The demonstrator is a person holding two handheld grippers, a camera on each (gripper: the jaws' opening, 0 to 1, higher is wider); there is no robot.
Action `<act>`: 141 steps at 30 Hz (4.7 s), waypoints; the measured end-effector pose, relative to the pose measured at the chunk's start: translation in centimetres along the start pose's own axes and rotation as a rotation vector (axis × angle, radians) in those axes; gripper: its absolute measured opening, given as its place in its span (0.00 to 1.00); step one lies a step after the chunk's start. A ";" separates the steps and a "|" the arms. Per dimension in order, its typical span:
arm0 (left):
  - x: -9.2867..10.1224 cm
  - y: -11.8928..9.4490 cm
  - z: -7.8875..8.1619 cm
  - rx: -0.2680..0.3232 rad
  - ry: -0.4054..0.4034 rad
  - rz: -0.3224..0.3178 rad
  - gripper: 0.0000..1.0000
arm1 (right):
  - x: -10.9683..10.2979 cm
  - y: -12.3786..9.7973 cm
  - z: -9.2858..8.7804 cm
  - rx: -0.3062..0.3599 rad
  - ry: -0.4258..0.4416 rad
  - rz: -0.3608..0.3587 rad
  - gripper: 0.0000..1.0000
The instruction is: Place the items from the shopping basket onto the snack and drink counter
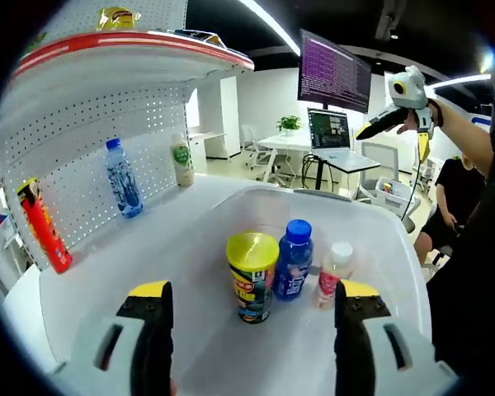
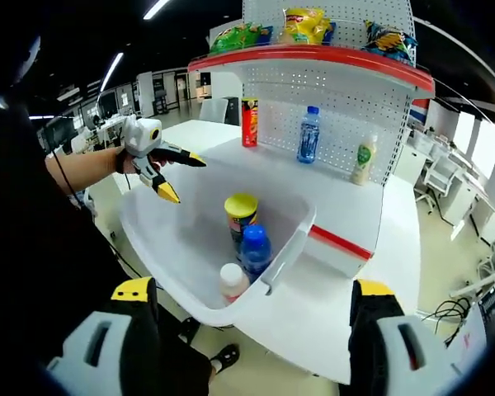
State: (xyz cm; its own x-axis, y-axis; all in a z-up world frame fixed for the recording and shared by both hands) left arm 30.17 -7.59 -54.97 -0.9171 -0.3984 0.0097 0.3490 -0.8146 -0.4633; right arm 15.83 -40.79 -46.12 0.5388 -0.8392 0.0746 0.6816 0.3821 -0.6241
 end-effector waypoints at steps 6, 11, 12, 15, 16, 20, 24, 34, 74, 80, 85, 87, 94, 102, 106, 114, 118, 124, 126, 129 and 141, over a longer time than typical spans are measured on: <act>-0.1 2.2 -0.9 0.025 0.043 -0.019 0.75 | -0.1 -0.3 -0.2 0.001 0.013 -0.009 0.94; -0.1 3.7 -1.8 0.018 0.024 -0.031 0.76 | -0.4 -0.6 -0.2 0.000 0.010 -0.008 0.95; 0.0 4.0 -1.8 0.011 0.024 -0.035 0.76 | -0.4 -0.7 -0.1 0.002 0.010 -0.009 0.94; -0.1 4.4 -2.0 0.008 0.026 -0.042 0.76 | -0.3 -0.9 -0.3 -0.001 0.020 -0.019 0.94; -0.2 4.5 -2.0 0.006 0.024 -0.043 0.75 | -0.2 -0.9 -0.3 -0.003 0.021 -0.023 0.94; -0.5 5.0 -2.2 0.008 0.018 -0.042 0.75 | -0.3 -1.1 -0.5 -0.007 0.026 -0.027 0.94; -0.8 5.4 -2.4 0.002 0.013 -0.046 0.75 | -0.4 -1.2 -0.6 -0.006 0.025 -0.027 0.94; -1.0 7.2 -3.2 0.017 -0.003 -0.064 0.75 | -0.7 -1.7 -0.8 -0.016 0.033 -0.040 0.95; -1.6 11.6 -4.1 0.070 0.012 -0.066 0.62 | -1.9 -4.4 -3.4 -0.027 0.136 -0.156 0.93; -1.4 12.1 -4.2 0.070 0.008 -0.075 0.62 | -1.9 -4.4 -3.3 -0.027 0.152 -0.173 0.91; -1.2 12.6 -4.2 0.071 0.010 -0.083 0.61 | -1.9 -4.5 -3.3 -0.027 0.154 -0.175 0.91; -1.3 12.6 -4.2 0.071 0.011 -0.075 0.61 | -1.8 -4.4 -3.3 -0.031 0.152 -0.179 0.91; -1.4 12.9 -4.3 0.059 0.029 -0.072 0.58 | -1.7 -4.4 -3.3 -0.025 0.158 -0.183 0.91; -1.4 13.1 -4.3 0.044 0.054 -0.062 0.49 | -1.1 -4.5 -3.1 -0.021 0.163 -0.202 0.91; -1.2 13.1 -4.3 0.046 0.053 -0.062 0.48 | -1.0 -4.3 -3.0 -0.014 0.161 -0.197 0.90; -1.2 13.1 -4.4 0.043 0.052 -0.062 0.48 | -1.5 -3.7 -3.1 -0.026 0.160 -0.175 0.87; -1.2 13.1 -4.4 0.042 0.058 -0.066 0.47 | -1.6 -3.5 -3.1 -0.030 0.157 -0.168 0.87; -1.3 13.2 -4.4 0.049 0.051 -0.069 0.47 | -1.5 -3.3 -3.4 -0.034 0.165 -0.167 0.86; -1.3 13.2 -4.4 0.050 0.052 -0.070 0.47 | -1.6 -3.2 -3.5 -0.042 0.171 -0.165 0.86; -1.3 13.2 -4.4 0.049 0.055 -0.072 0.46 | -1.6 -3.1 -3.4 -0.038 0.168 -0.165 0.87; -1.3 13.1 -4.4 0.043 0.052 -0.067 0.46 | -2.1 -2.6 -3.8 -0.064 0.157 -0.153 0.86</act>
State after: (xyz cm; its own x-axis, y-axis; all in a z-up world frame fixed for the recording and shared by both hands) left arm 35.04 -15.85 -64.96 -0.9471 -0.3207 -0.0075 0.2933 -0.8563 -0.4251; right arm 11.05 -41.54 -47.62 0.3446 -0.9372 0.0532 0.7138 0.2248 -0.6632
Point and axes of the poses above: the point that each gripper's makers call its tool centre point, and the gripper's own axes: y roughly forward along the fingers, x roughly to its right, z roughly out of its top, the point moved 8 cm from there along -y, roughly backward along the fingers, and after that the axes turned 5 degrees about -z, right-handed, at the moved point
